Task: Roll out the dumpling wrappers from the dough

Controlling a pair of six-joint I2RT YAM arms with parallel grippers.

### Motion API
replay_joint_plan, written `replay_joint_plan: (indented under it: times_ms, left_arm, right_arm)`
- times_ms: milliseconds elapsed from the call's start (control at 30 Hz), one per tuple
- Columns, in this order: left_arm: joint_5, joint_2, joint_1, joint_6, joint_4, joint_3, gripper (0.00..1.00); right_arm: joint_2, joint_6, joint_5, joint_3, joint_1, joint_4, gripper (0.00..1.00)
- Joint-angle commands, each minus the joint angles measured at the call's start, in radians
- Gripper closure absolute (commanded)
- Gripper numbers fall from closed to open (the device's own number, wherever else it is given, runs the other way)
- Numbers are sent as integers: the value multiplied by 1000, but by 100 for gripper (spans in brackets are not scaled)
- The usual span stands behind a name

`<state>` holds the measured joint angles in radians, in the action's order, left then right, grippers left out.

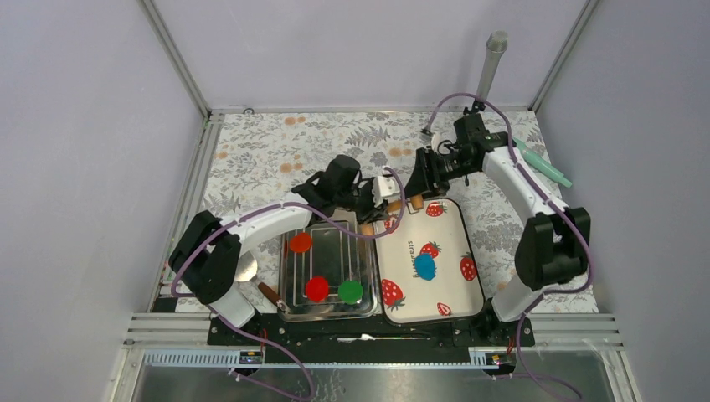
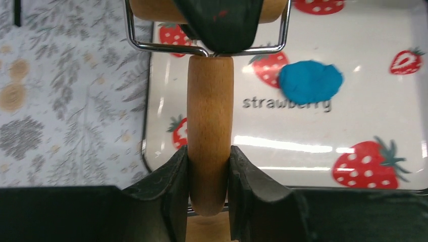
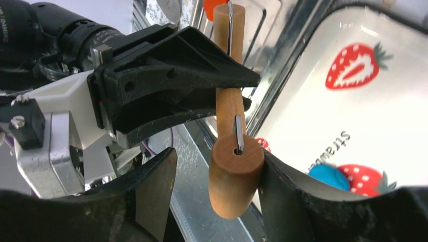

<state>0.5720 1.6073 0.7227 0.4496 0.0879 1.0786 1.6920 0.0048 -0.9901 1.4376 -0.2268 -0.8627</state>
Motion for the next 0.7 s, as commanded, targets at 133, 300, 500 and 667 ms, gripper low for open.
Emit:
replay_joint_plan:
  times_ms: [133, 300, 500, 667]
  left_arm:
    - [-57, -70, 133, -245, -283, -47, 100]
    - [-108, -46, 216, -306, -367, -17, 100]
    - [-105, 40, 265, -311, -392, 69, 100]
    - [-132, 81, 292, -309, -421, 83, 100]
  right_arm:
    - [-293, 106, 159, -159, 7, 16, 31]
    - [-400, 94, 235, -222, 14, -48, 36]
    - [-493, 92, 267, -299, 55, -54, 45]
    - [-510, 80, 313, -344, 70, -69, 56]
